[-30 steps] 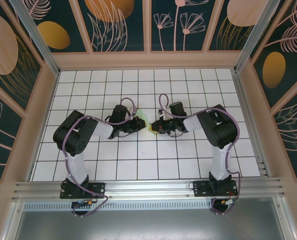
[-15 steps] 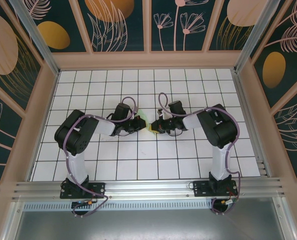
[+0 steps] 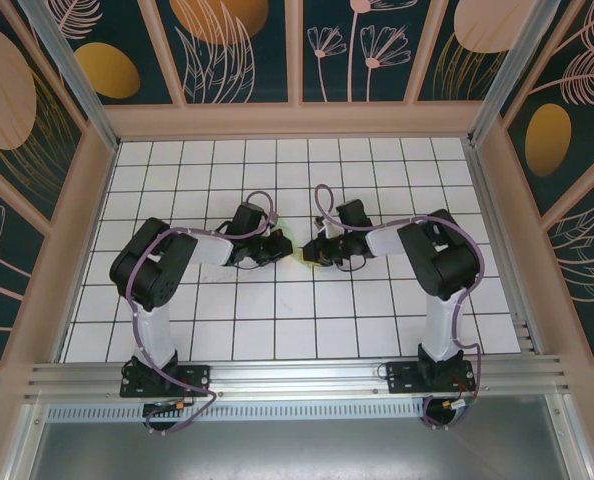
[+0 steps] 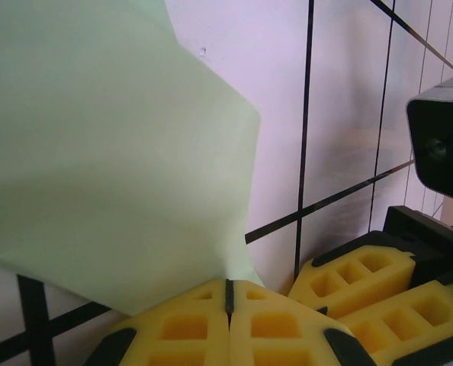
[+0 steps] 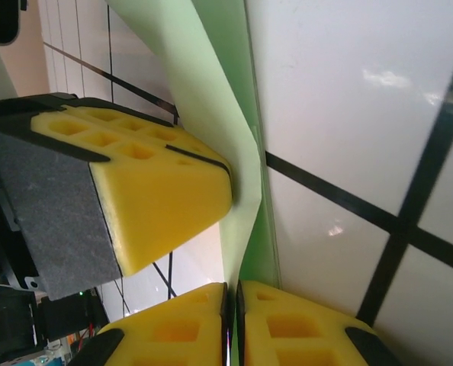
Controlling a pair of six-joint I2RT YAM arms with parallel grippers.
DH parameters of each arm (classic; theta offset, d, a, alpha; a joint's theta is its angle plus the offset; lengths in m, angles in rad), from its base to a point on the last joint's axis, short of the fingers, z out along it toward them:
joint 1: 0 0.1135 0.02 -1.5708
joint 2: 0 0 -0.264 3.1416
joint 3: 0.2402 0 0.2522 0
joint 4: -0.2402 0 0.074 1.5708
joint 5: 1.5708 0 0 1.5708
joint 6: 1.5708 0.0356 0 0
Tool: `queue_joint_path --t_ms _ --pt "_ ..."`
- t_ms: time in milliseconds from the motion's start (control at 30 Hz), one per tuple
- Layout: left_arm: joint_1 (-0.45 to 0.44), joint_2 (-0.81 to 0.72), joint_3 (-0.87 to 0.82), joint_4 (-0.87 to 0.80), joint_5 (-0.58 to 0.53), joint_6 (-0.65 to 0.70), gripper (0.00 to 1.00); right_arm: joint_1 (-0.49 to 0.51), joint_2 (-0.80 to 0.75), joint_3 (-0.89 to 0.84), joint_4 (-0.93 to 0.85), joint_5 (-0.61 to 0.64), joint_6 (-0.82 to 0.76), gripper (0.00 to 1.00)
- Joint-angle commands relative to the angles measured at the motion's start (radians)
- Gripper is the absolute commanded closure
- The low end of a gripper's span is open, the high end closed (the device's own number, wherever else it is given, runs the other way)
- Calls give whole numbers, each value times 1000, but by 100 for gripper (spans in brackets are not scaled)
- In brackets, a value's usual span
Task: Fold a paper plane with a square sheet of paper (pick it up from the middle)
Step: Fold the wing for the fifth time at the center of the table.
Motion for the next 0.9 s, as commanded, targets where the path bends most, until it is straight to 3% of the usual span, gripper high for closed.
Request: queue_joint_path --t_ms 0,133,400,533,700,867 --pt "8 69 -5 -99 -141 22 93 -9 -28 -31 -48 38 -30 89" --pt "8 71 -3 -104 -142 24 93 -9 -6 -31 -55 57 -32 95" --pt "8 78 1 -110 -147 24 93 -12 1 -7 -103 132 -36 97" --pt "8 82 5 -116 -151 25 93 0 -90 0 -104 150 -30 92" --pt "8 87 7 -116 -150 28 93 49 -195 31 -198 328 -43 87" --pt "8 87 6 -119 -150 32 93 121 -195 59 -225 344 -52 86"
